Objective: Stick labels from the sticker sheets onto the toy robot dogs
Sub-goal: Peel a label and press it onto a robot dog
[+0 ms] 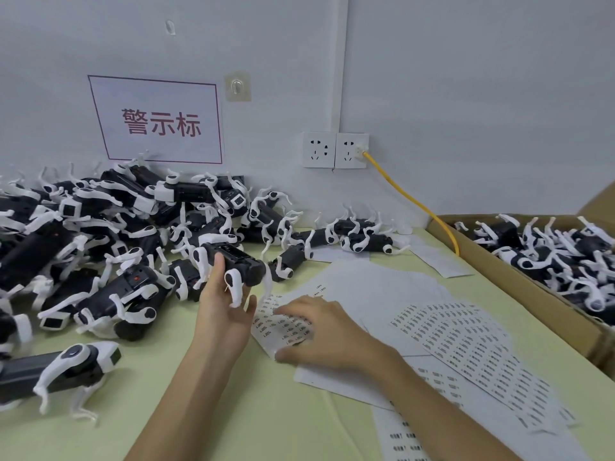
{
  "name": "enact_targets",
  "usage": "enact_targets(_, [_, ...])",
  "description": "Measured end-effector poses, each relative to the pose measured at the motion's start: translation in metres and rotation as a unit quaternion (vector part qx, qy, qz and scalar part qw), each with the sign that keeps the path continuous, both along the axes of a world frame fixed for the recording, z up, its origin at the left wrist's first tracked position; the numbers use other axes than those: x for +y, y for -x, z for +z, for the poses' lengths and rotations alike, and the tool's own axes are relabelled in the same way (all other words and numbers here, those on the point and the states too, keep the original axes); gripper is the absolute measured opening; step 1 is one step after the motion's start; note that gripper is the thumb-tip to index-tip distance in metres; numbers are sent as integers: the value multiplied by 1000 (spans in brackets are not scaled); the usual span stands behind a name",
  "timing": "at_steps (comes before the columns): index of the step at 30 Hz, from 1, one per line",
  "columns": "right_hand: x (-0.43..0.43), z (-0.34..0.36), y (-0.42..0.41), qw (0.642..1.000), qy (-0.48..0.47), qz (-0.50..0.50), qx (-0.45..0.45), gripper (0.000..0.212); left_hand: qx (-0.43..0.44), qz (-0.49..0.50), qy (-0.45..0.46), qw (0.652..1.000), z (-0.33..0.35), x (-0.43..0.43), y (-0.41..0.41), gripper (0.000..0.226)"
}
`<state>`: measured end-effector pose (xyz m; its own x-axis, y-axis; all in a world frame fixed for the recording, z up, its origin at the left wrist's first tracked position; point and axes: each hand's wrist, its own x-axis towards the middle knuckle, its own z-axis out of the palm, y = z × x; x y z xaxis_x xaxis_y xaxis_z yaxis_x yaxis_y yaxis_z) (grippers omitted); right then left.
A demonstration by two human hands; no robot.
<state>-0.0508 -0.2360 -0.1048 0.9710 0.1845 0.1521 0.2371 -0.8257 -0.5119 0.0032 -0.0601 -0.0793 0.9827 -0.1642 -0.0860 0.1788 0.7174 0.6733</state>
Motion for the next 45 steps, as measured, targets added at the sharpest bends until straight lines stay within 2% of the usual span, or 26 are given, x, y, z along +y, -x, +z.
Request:
enact_targets(4, [-6,0,-4,996,-65,-26,-51,37,-17,26,-15,999,5,1,1,44])
enact_targets(9, [-12,0,-9,980,-157,-89,-87,34,-57,4,-36,998,9,3,8,19])
enact_targets(14, [-12,-3,-13,977,-169,-99,-81,25,-96,-82,-47,991,7,0,15,19])
enact_targets(15, [-12,-3,-13,978,-169,-95,-71,24,-100,-93,-61,989,8,-1,17,18])
enact_targets(18, [-10,-3,-12,982,-159,-77,-62,28,-117,-104,-92,983,6,-5,15,37])
enact_targets(21, [-10,-5,-10,991,-87,-61,-85,32,-121,-73,-95,985,5,-5,14,54])
enact_targets(26, [-6,-8,-13,988,17,-72,-138,14,-110,-74,-98,986,-3,2,5,62])
enact_targets(29, [-5,-8,-15,982,-29,-102,-159,12,-77,-73,-100,989,0,0,6,57])
enact_targets(31, [-7,-7,-14,978,-77,-123,-149,11,-81,-102,-102,986,2,0,7,37])
enact_targets(37, [-5,-6,-12,981,-134,-97,-103,8,-116,-145,-118,976,2,-5,11,35])
enact_targets(41, [-6,-7,-12,971,-192,-87,-112,8,-126,-152,-139,970,2,-9,14,34])
enact_targets(45, [-7,-7,-13,968,-203,-93,-113,28,-127,-163,-152,966,4,-10,17,36])
